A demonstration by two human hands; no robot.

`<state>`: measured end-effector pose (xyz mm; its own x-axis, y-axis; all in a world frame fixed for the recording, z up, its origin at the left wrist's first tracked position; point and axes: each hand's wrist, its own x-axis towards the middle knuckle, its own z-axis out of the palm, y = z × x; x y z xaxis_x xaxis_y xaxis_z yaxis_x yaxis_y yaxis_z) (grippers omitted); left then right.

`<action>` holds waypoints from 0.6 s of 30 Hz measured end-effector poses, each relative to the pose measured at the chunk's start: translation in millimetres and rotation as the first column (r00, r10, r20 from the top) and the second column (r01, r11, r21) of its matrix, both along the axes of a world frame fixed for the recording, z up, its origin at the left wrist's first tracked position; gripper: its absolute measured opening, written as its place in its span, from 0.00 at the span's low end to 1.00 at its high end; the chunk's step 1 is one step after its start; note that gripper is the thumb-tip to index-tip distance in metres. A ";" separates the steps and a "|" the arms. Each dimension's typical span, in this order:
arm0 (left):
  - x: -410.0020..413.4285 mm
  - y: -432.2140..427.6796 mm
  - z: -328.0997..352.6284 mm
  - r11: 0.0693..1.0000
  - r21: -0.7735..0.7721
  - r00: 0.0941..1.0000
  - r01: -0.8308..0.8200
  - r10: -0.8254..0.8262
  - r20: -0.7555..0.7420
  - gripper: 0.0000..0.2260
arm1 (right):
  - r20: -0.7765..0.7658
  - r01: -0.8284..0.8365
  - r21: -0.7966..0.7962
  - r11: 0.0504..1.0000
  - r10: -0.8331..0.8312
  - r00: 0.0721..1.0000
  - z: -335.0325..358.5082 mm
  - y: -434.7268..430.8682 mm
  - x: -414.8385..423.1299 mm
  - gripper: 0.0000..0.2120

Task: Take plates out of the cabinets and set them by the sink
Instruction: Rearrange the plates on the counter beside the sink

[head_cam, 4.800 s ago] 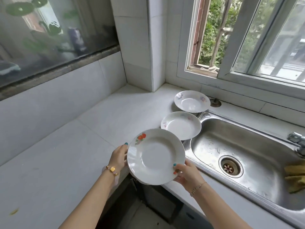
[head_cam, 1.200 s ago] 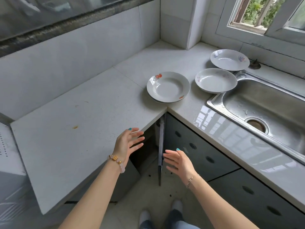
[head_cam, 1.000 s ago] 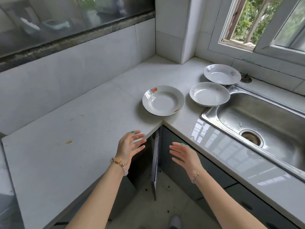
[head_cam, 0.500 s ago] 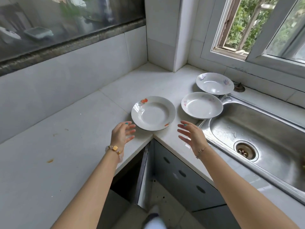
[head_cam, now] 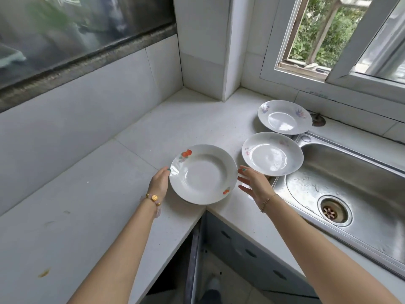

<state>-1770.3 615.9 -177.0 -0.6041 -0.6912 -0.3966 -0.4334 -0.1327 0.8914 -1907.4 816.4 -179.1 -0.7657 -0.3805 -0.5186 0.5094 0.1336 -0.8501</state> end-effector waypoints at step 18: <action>-3.1 -6.5 2.9 0.962 0.246 0.957 -0.117 0.176 -0.233 0.11 | 0.100 0.227 -0.101 0.969 -0.217 0.971 -2.7 -11.7 7.1 0.15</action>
